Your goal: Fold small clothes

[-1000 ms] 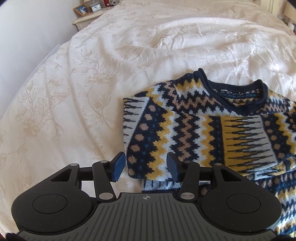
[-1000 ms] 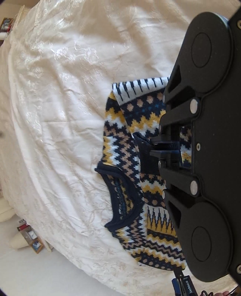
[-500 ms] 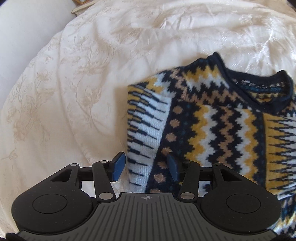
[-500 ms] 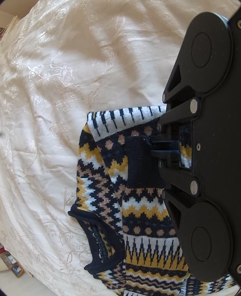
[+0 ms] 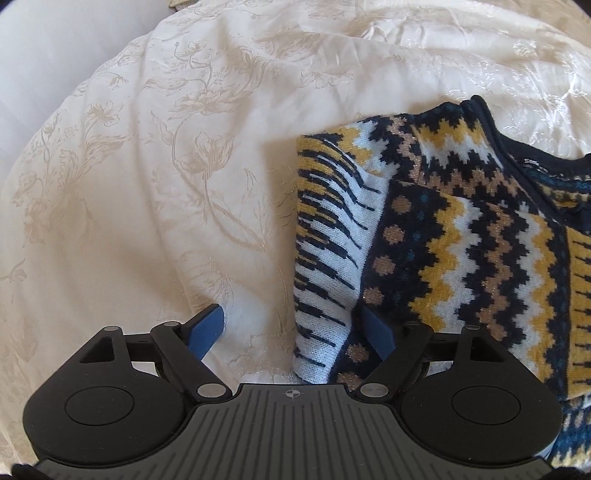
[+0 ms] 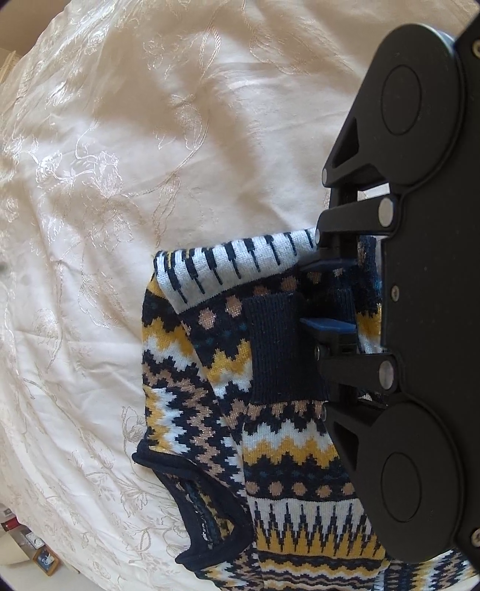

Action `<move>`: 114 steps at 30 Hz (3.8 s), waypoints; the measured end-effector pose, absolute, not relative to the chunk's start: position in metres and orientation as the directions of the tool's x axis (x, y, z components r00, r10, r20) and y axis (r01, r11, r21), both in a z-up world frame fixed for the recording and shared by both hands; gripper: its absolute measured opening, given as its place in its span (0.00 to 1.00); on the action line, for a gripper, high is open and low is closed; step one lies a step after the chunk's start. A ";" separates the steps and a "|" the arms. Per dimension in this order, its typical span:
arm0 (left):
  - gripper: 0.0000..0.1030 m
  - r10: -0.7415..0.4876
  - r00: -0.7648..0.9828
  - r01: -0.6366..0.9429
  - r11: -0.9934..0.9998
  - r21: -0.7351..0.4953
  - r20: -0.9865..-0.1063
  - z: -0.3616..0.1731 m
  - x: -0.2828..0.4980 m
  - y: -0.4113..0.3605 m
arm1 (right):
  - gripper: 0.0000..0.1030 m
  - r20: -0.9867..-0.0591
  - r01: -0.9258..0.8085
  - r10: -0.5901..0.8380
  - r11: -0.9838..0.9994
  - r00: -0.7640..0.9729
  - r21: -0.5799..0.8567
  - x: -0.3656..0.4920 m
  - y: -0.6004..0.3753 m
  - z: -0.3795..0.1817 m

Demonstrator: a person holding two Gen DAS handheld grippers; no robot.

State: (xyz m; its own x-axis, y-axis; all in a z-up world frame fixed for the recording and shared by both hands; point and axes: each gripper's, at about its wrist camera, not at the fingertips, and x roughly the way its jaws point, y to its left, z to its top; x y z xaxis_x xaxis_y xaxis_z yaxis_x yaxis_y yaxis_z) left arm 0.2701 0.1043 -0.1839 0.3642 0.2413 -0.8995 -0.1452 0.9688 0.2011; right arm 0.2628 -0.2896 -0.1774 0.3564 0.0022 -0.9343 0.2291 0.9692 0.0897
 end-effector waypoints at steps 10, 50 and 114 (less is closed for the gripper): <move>0.78 0.231 0.385 -0.132 0.972 0.194 -0.893 -0.159 0.230 0.104 | 0.46 -0.934 0.350 -0.090 0.936 0.345 0.039 0.224 -0.308 -0.160; 0.77 0.037 0.374 0.171 0.979 0.108 -0.927 -0.158 -0.011 0.081 | 0.56 -0.943 0.121 0.119 0.979 0.310 0.163 -0.007 -0.236 -0.170; 0.64 -0.111 0.434 0.109 0.992 -0.070 -0.894 -0.215 -0.049 0.068 | 1.00 -0.873 0.022 0.372 0.917 0.315 0.399 -0.055 -0.261 -0.225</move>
